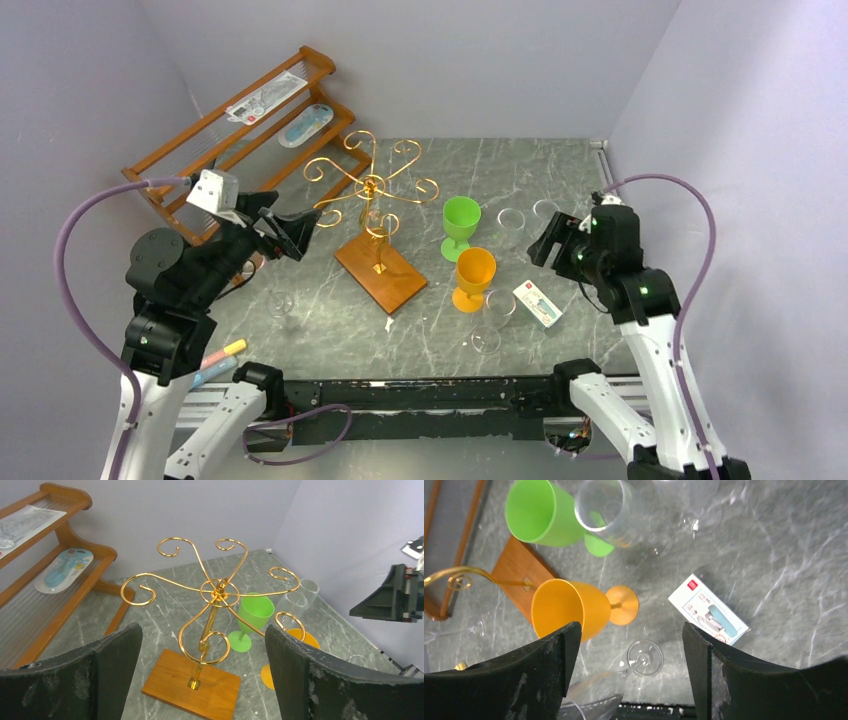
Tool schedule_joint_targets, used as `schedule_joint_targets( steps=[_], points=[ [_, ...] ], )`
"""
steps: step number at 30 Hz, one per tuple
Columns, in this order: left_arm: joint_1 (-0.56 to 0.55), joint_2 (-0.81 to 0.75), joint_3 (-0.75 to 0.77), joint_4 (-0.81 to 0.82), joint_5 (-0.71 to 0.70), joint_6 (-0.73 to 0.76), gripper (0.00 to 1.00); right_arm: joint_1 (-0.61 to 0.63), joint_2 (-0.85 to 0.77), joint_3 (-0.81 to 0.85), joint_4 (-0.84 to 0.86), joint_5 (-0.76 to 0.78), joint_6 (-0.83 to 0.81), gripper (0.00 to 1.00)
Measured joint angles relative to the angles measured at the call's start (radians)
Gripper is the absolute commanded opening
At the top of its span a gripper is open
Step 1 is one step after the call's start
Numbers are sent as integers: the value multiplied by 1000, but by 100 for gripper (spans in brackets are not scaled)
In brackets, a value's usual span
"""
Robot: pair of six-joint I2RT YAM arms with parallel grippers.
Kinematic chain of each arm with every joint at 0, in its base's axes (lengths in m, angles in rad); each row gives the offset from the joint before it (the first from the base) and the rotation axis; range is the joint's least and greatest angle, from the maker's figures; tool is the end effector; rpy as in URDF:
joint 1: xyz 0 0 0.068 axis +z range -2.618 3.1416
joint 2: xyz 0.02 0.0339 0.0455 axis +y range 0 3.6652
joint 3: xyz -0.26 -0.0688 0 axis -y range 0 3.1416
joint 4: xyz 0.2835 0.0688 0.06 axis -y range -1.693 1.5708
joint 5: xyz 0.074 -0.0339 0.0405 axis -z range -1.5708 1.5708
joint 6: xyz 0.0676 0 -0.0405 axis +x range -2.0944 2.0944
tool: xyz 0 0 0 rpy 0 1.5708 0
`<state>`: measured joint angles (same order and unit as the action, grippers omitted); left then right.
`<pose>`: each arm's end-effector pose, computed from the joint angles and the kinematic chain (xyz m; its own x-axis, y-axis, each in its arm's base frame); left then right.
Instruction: Place the wine glass upside down on the wine glass rack
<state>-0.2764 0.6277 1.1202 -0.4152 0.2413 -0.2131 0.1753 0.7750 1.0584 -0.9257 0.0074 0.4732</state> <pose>0.1594 -0.0620 0.4639 -0.0319 -0.2044 -0.9784 0.4987 0.8450 -0.1928 0.2000 0.0349 0.3475 -0.6019 0.3562 -0.7148 0.1188 0.9250 0.3610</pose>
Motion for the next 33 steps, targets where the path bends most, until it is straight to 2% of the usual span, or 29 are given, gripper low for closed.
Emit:
schedule_joint_targets(
  steps=[12, 17, 21, 25, 33],
  points=[
    [0, 67, -22, 123, 34, -24, 96, 14, 118, -77, 26, -143, -10, 77],
    [0, 92, -22, 151, 46, -38, 97, 95, 209, -83, 104, -142, 1, 70],
    [0, 101, -22, 159, 47, -39, 97, 199, 277, -82, 151, -73, 29, 59],
    [0, 105, -22, 160, 47, -39, 96, 312, 358, -82, 180, 26, 67, 43],
    [0, 106, -22, 163, 46, -39, 97, 403, 425, -66, 179, 161, 92, 13]
  ],
)
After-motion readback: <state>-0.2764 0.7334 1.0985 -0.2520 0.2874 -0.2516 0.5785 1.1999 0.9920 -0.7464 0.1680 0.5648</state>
